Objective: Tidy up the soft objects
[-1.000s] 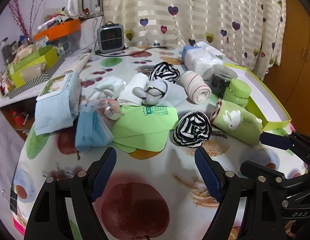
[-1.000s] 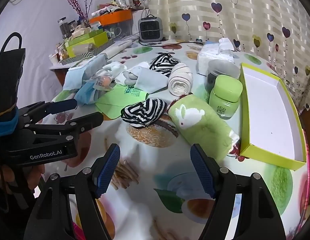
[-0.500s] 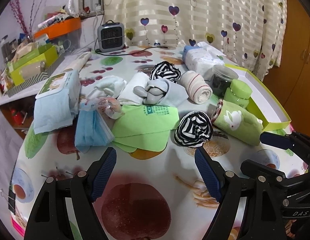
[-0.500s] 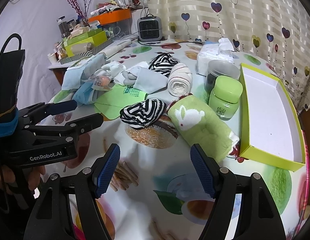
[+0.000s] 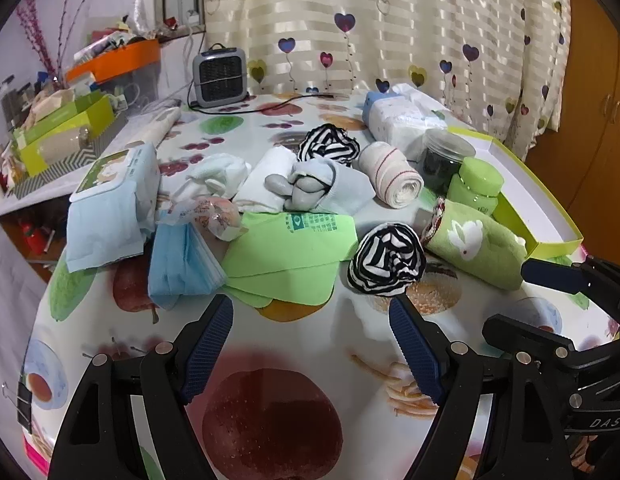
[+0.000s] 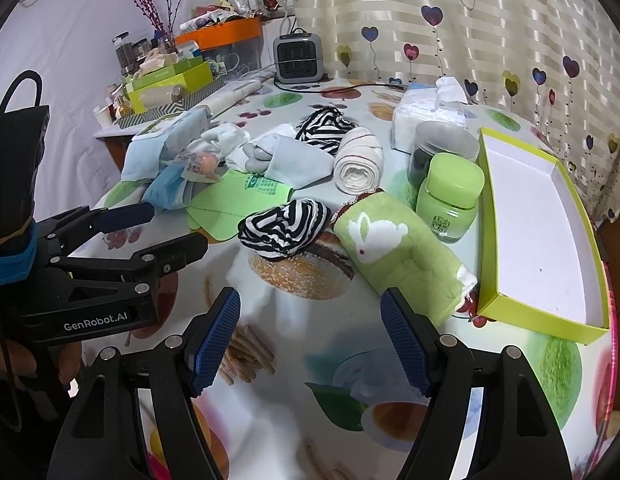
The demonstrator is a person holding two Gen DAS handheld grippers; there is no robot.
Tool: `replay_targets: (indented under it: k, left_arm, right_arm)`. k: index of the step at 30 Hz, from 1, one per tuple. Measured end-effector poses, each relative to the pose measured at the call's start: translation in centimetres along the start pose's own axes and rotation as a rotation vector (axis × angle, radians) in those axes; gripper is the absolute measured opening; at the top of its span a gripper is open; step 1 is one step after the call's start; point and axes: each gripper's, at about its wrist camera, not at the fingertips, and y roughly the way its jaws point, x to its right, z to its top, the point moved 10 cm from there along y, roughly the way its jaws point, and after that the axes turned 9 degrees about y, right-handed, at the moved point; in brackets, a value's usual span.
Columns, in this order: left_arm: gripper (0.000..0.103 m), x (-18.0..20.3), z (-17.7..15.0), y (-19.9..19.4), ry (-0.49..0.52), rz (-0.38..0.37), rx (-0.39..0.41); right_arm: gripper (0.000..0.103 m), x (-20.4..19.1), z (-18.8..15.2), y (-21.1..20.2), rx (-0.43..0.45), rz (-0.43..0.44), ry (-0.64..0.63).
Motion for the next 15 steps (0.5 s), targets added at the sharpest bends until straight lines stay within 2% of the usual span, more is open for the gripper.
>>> replay_targets:
  k: [15]
  left_arm:
    - [0.081, 0.37, 0.07, -0.17, 0.002, -0.018, -0.001]
  right_arm:
    - [0.073, 0.12, 0.04, 0.00, -0.001, -0.003, 0.000]
